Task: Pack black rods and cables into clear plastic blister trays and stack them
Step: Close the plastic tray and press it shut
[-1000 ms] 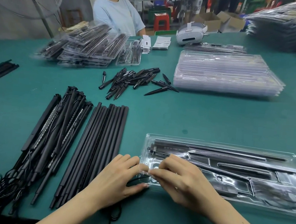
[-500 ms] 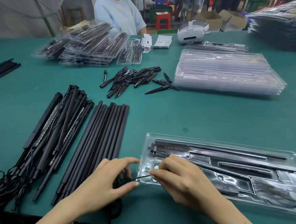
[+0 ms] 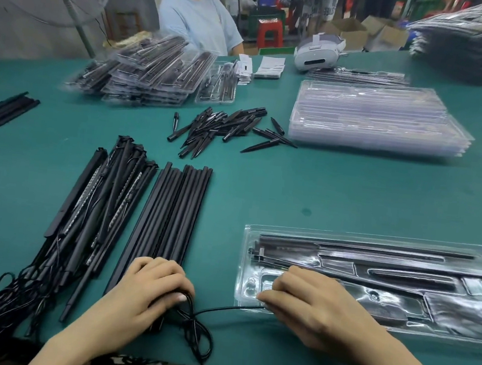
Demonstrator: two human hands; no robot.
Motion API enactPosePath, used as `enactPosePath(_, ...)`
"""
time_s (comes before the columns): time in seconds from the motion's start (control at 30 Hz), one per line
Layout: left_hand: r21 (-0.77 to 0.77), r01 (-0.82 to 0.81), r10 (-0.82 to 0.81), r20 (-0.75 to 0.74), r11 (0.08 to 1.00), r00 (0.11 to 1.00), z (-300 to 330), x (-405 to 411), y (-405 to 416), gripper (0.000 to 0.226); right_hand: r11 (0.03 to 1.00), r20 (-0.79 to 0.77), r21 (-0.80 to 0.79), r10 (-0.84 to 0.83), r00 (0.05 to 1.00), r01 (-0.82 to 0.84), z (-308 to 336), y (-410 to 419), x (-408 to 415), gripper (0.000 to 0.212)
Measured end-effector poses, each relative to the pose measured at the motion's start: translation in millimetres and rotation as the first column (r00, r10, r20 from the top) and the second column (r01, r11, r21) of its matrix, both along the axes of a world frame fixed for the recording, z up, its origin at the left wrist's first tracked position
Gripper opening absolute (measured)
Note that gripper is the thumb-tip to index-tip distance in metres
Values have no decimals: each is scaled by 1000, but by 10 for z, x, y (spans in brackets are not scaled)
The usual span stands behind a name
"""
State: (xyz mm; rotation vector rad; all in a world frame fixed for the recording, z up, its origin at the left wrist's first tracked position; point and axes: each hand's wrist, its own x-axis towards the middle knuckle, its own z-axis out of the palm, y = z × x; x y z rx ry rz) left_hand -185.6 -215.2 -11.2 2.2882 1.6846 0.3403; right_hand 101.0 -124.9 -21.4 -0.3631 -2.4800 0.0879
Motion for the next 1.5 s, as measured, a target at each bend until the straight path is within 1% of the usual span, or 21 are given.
enactPosePath(0.1,87,-67,59,87,994,994,13,99,14,24,1000,11,16,-10,1000,10,-12,-2,9,18)
enactPosePath(0.17,68,-129,111,222,989,969,35,282,63,27,999,14,38,-13,1000,12,-26,7,7,14)
enactPosePath(0.23,-107,-194,221,392,975,893,78,526,155,23,998,13,58,-14,1000,14,-38,11,10,15)
enactPosePath(0.3,-397,-233,411,455,888,790,123,749,322,15,998,11,68,-12,1000,11,-58,11,14,14)
enactPosePath(0.37,-651,-186,592,485,736,644,166,863,516,42,997,11,73,-9,1000,8,-92,7,9,13)
enactPosePath(0.43,-748,-105,673,514,655,532,195,871,651,48,997,21,80,-5,1000,3,-131,1,2,12)
enactPosePath(0.47,-757,-81,677,524,648,517,194,861,670,42,997,25,79,-3,1000,1,-147,-1,3,11)
enactPosePath(0.53,-739,-69,644,533,670,549,139,850,659,23,998,24,67,-1,1000,-1,-168,-14,18,10)
enactPosePath(0.6,-712,-101,606,505,695,614,73,872,629,3,998,28,58,8,1000,-10,-178,-28,38,11)
enactPosePath(0.67,-702,-134,595,468,699,654,47,893,598,8,998,44,60,23,999,-26,-187,-42,46,14)
enactPosePath(0.77,-733,-88,624,502,674,598,55,894,557,28,998,45,66,19,999,-22,-191,-50,40,19)
enactPosePath(0.87,-734,-49,626,540,677,563,66,881,538,27,995,41,95,17,999,-21,-210,-64,35,20)
enactPosePath(0.97,-759,1,664,570,651,484,57,883,541,30,998,42,66,8,999,-11,-189,-80,36,21)
enactPosePath(1.07,-771,22,690,581,636,431,27,902,509,34,997,40,-77,29,999,-26,-105,-67,55,17)
enactPosePath(1.13,-753,26,681,608,657,408,3,919,494,32,957,-5,-291,-4,1000,3,-16,-22,53,23)
enactPosePath(1.17,-744,21,677,619,668,398,-5,932,490,30,918,-18,-392,-81,997,67,33,15,35,31)
enactPosePath(1.23,-741,12,684,625,671,376,-10,955,490,26,840,90,-462,-274,957,284,100,112,-31,61)
enactPosePath(1.3,-743,1,692,623,669,365,-9,969,494,25,795,344,-431,-291,893,426,121,190,-102,85)
enactPosePath(1.37,-748,-2,699,620,664,357,4,953,494,24,815,516,-404,-170,839,414,101,239,-153,87)
enactPosePath(1.43,-746,1,688,615,666,384,23,915,500,26,827,537,-415,-114,836,380,66,265,-159,80)
enactPosePath(1.5,-734,-5,649,597,679,472,49,879,495,27,817,502,-450,-103,859,361,38,271,-148,75)
